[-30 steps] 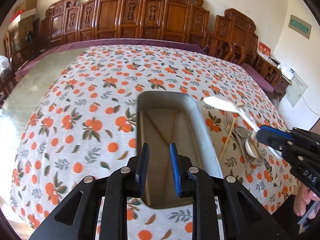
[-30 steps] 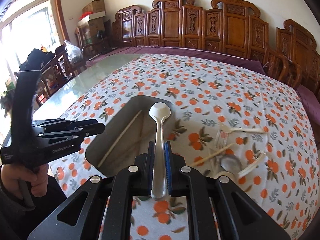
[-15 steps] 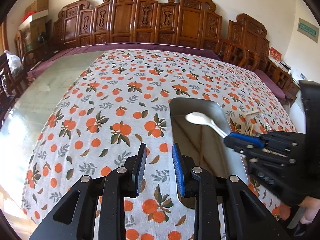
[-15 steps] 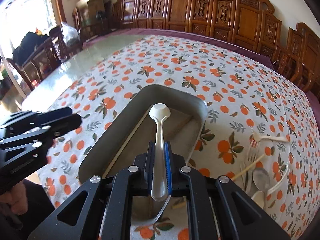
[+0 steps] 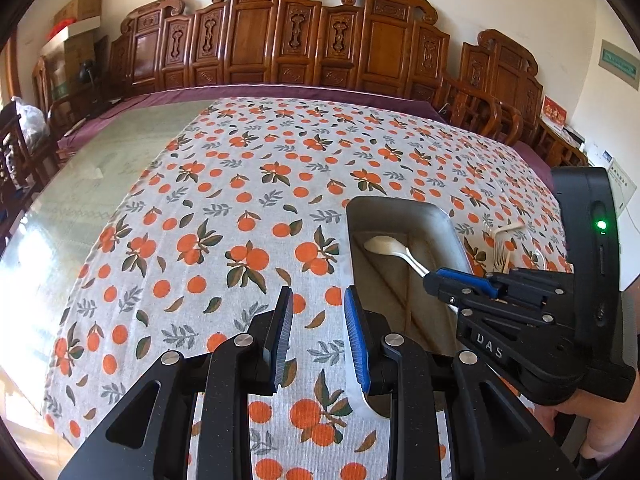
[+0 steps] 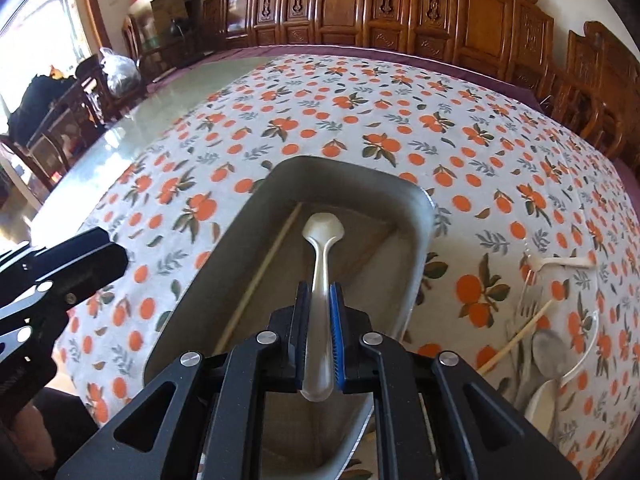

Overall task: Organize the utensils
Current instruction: 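Lower the white plastic spoon into the tray and open the right gripper, then grasp a wooden chopstick with the left gripper while the right gripper moves to the metal spoon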

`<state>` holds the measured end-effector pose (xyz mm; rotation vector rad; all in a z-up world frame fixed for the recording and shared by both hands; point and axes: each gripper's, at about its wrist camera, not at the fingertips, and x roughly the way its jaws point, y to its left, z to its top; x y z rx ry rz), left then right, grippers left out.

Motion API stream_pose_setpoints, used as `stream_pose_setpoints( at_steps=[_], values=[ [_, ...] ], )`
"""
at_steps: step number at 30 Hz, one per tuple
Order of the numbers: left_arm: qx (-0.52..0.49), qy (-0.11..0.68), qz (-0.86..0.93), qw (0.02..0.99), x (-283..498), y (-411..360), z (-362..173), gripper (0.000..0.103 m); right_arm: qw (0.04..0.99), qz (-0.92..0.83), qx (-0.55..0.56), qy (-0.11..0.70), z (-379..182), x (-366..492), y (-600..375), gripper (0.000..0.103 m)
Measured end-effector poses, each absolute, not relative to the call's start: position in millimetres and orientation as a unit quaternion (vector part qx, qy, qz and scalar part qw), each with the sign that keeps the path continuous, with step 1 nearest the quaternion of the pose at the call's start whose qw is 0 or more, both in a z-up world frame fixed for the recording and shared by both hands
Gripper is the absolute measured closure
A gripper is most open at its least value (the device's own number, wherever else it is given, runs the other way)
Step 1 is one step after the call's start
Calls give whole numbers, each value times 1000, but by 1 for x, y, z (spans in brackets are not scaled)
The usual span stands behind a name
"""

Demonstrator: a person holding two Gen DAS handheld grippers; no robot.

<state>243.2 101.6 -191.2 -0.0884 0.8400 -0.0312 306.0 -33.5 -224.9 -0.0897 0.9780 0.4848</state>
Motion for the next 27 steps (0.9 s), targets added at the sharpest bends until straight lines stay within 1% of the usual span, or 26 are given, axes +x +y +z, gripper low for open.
stream_pose_setpoints(
  at_steps=[2, 3, 4, 9, 13, 14, 15, 18, 27],
  values=[
    [-44, 407, -15, 912, 243, 102, -191, 78, 853, 237, -35, 464, -223, 304, -35, 85],
    [-44, 407, -15, 912, 243, 102, -191, 78, 853, 240, -32, 463, -222, 303, -35, 78],
    [-44, 406, -16, 913, 243, 101, -191, 78, 853, 243, -30, 461, -220, 302, -37, 75],
    [-39, 407, -21, 912, 243, 95, -191, 78, 857, 254, -9, 447, -204, 301, -51, 75],
    [-37, 403, -28, 914, 242, 87, -189, 78, 873, 254, -15, 417, -184, 289, -80, 75],
    [-35, 402, -29, 914, 241, 84, -188, 75, 875, 252, -15, 412, -181, 288, -88, 75],
    [-34, 401, -32, 915, 241, 82, -188, 69, 879, 247, -15, 408, -178, 286, -98, 75],
    [-21, 395, -42, 918, 239, 70, -185, 59, 890, 221, -12, 398, -172, 281, -137, 75],
    [-1, 389, -95, 916, 237, 28, -182, 57, 906, 156, -11, 394, -184, 284, -226, 75]
  ],
)
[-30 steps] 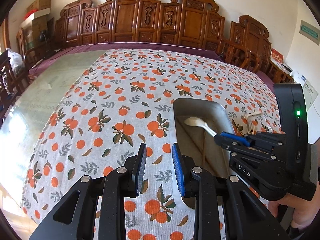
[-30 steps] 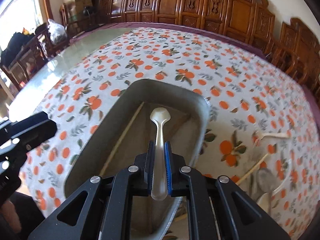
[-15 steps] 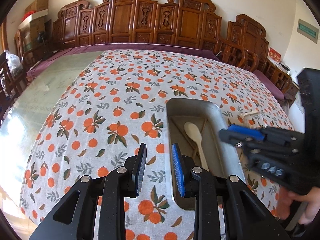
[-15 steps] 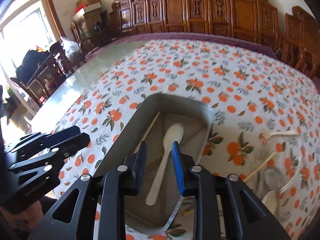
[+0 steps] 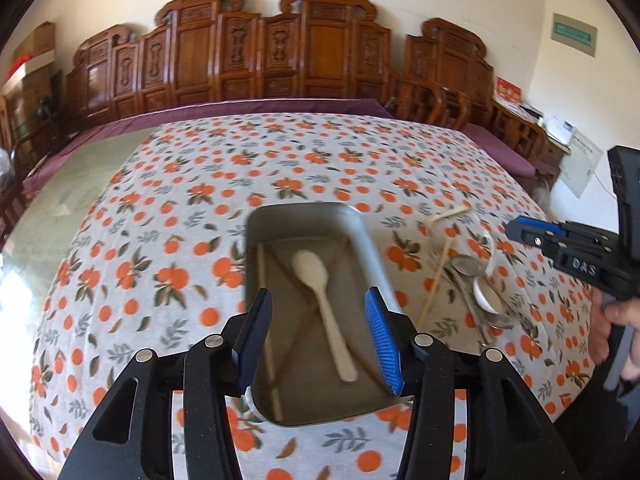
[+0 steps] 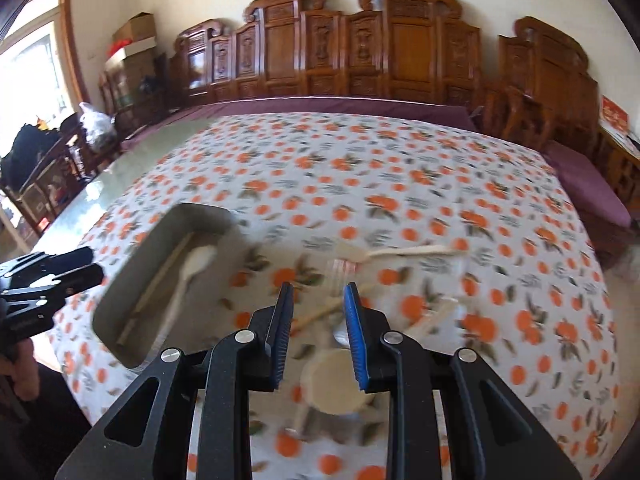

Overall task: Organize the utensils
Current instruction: 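Grasp a wooden chopstick with the left gripper while the right gripper moves to the metal spoon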

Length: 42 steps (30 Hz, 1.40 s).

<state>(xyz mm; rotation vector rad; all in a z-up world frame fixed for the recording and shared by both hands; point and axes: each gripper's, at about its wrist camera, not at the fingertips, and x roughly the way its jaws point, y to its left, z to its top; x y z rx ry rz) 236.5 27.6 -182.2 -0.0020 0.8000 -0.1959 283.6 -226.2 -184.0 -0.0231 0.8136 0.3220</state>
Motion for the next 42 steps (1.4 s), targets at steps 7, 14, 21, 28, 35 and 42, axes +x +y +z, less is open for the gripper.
stream_pose_setpoints(
  at_steps=[7, 14, 21, 28, 35, 42],
  values=[
    [7, 400, -122, 908, 241, -1, -182, 57, 910, 142, -1, 389, -206, 299, -259, 75],
    [33, 420, -141, 896, 256, -34, -186, 57, 905, 145, 21, 400, -231, 310, -282, 75],
    [57, 438, -173, 880, 282, -75, -196, 67, 904, 155, 21, 398, -235, 313, -295, 75],
    [76, 488, -187, 849, 310, -105, -228, 77, 900, 160, 18, 404, -241, 314, -303, 75],
    [104, 506, -196, 834, 309, -120, -246, 89, 899, 162, 29, 406, -242, 316, -304, 75],
    [135, 515, -178, 828, 310, -125, -262, 89, 898, 165, 29, 408, -243, 320, -297, 75]
  ],
)
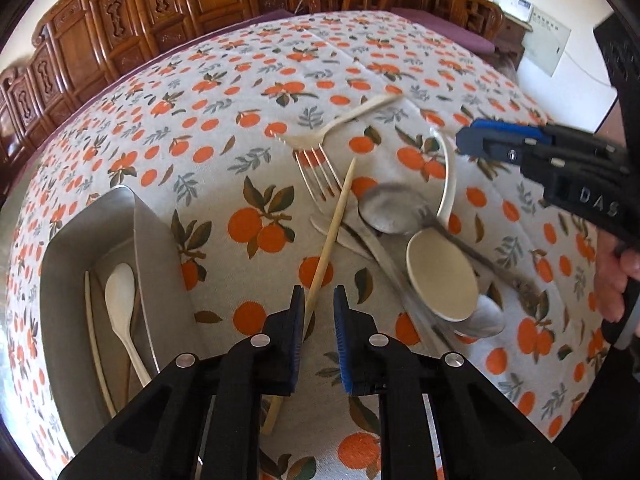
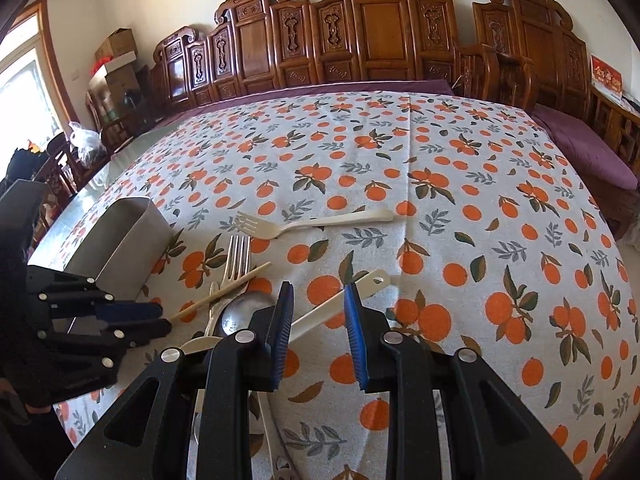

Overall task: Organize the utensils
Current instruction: 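Grasp a wooden chopstick with the left gripper while the right gripper moves to the metal spoon, then grasp the metal spoon handle with the right gripper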

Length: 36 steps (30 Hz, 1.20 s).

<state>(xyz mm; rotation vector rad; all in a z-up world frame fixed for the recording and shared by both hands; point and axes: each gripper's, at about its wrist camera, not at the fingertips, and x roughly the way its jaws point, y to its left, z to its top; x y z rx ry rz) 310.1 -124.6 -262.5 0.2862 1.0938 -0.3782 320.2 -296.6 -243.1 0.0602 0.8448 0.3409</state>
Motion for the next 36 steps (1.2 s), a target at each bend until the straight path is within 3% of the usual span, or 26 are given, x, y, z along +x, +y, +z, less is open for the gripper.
stream_pose_setpoints(
  at_steps=[7, 8, 13, 36],
  values=[
    [130, 523, -176, 824, 314, -119, -272, 90, 896, 176, 19, 407, -242, 317, -288, 75],
    [130, 523, -177, 824, 313, -118, -271, 95, 895, 178, 17, 408, -242, 317, -287, 75],
    [122, 507, -181, 834, 309, -115, -265, 99, 890, 179, 8, 418, -247, 311, -286, 75],
    [55, 453, -210, 864, 279, -88, -214, 99, 865, 185, -21, 465, -276, 292, -255, 75]
  ],
)
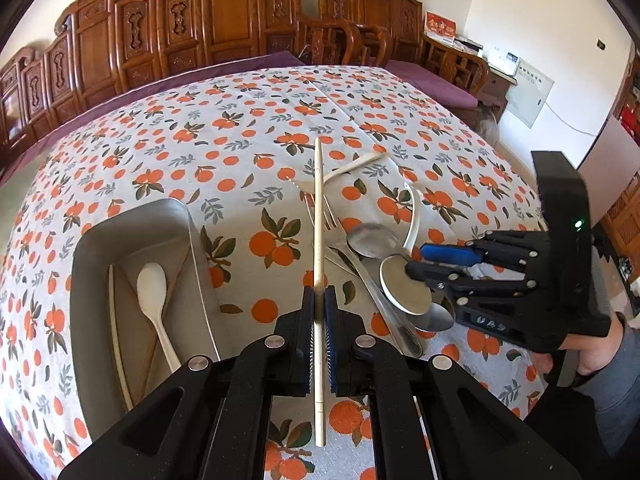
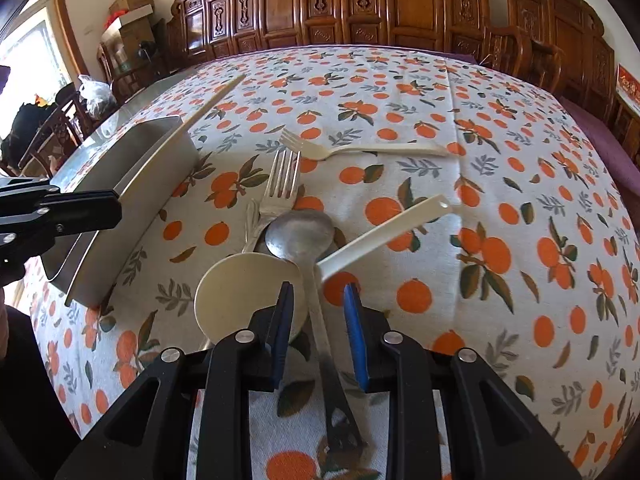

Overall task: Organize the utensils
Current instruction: 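Grasp the metal spoon handle with the right gripper, then lower the chopstick into the tray and open the left gripper while the right holds the metal spoon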

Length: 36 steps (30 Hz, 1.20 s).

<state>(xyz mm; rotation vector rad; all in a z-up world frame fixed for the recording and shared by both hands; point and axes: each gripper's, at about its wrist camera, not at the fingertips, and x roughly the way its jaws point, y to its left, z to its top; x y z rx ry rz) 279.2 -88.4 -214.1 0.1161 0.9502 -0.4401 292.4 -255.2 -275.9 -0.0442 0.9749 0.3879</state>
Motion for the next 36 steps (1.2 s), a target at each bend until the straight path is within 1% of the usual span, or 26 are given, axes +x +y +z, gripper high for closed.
stream_pose_setpoints(
  at_steps=[2, 3, 5, 6, 7, 10, 24, 36],
  values=[
    [54, 451, -210, 866, 279, -87, -213, 99, 865, 180, -28, 467, -277, 293, -251, 77],
    [54, 450, -211, 866, 279, -87, -212, 99, 865, 179, -32, 468, -277, 293, -250, 80],
    [54, 449, -212, 866, 278, -87, -211, 99, 865, 178, -32, 468, -277, 292, -250, 82],
    [55, 448, -213, 867, 278, -87, -211, 99, 865, 178, -30, 468, -277, 292, -251, 85],
    [55, 448, -213, 867, 278, -87, -211, 99, 865, 177, -29, 469, -277, 292, -252, 91],
    [54, 445, -213, 868, 277, -87, -209, 99, 865, 177, -29, 469, -276, 292, -253, 96],
    [52, 431, -201, 878, 269, -77, -196, 99, 888, 172, -14, 426, -248, 279, -262, 96],
    [19, 419, -169, 892, 254, -29, -177, 99, 901, 199, 0, 385, -223, 271, -248, 96]
  ],
)
